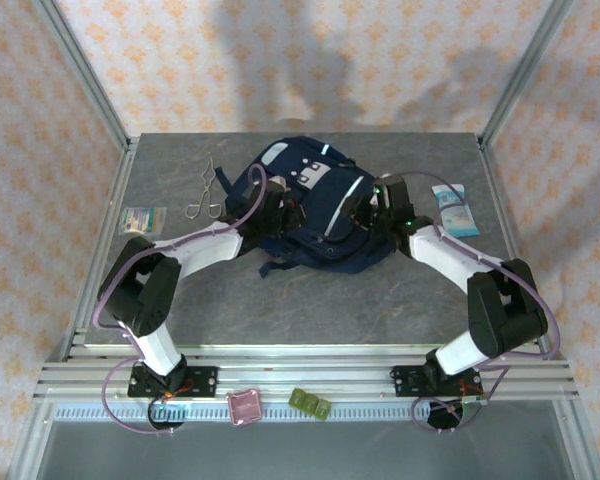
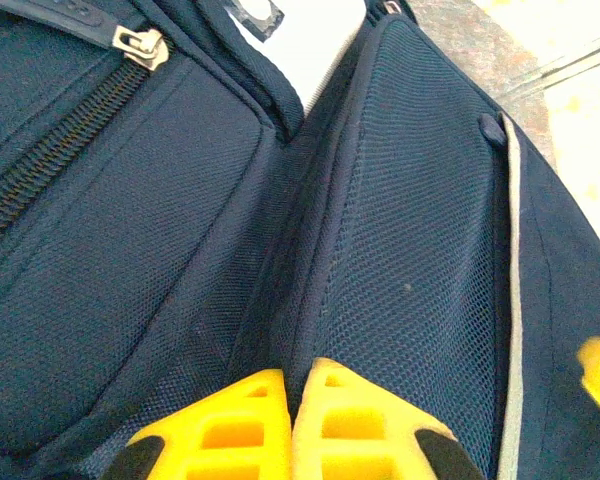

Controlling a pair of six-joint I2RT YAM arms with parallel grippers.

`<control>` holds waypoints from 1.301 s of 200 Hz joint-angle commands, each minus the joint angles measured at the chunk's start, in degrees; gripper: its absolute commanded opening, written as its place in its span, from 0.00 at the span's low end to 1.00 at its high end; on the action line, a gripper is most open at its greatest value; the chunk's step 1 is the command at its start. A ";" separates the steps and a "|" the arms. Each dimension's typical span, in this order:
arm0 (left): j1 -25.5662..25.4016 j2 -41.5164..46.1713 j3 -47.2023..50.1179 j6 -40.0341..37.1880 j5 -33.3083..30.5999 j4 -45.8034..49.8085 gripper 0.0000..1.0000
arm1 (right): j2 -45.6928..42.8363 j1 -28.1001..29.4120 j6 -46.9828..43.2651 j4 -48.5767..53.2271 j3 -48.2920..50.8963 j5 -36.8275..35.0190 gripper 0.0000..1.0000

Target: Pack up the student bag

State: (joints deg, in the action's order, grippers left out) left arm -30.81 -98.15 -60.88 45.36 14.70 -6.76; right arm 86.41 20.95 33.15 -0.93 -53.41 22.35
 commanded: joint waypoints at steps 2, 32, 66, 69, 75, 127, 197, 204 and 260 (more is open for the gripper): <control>-2.47 3.57 0.42 6.30 2.47 -8.56 0.00 | -0.55 -0.47 -2.72 0.72 -3.07 -3.62 0.40; -2.85 4.50 2.15 12.44 -0.56 -12.79 0.00 | -3.20 -0.25 -3.48 11.43 -4.22 -11.26 0.44; -3.46 4.45 2.27 16.57 -2.63 -14.82 0.00 | -12.28 0.78 -1.46 21.42 -0.46 -20.46 0.47; -3.55 4.39 2.29 16.78 -2.73 -14.97 0.00 | -13.09 1.07 -1.30 21.89 0.14 -20.83 0.47; -3.71 4.45 2.18 17.24 -2.91 -15.14 0.00 | -14.63 1.91 -1.03 22.41 1.29 -21.12 0.46; -4.87 4.80 1.40 19.67 -4.30 -16.07 0.00 | -20.11 15.32 -0.65 11.15 9.47 -15.65 0.38; -5.66 4.45 1.12 21.33 -3.97 -17.23 0.00 | -8.91 18.43 2.65 4.09 6.42 -17.87 0.33; -5.75 4.43 1.06 21.34 -3.90 -17.38 0.00 | -8.32 18.49 3.15 3.89 6.12 -18.23 0.32; -6.77 3.94 1.77 22.30 -2.53 -19.11 0.00 | -7.45 18.48 6.26 -0.04 5.94 -23.86 0.34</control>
State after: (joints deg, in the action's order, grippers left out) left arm -35.99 -97.65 -57.89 66.17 10.00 -16.25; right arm 78.59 39.24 37.50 2.90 -45.10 3.81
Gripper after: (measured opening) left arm 0.046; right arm 0.329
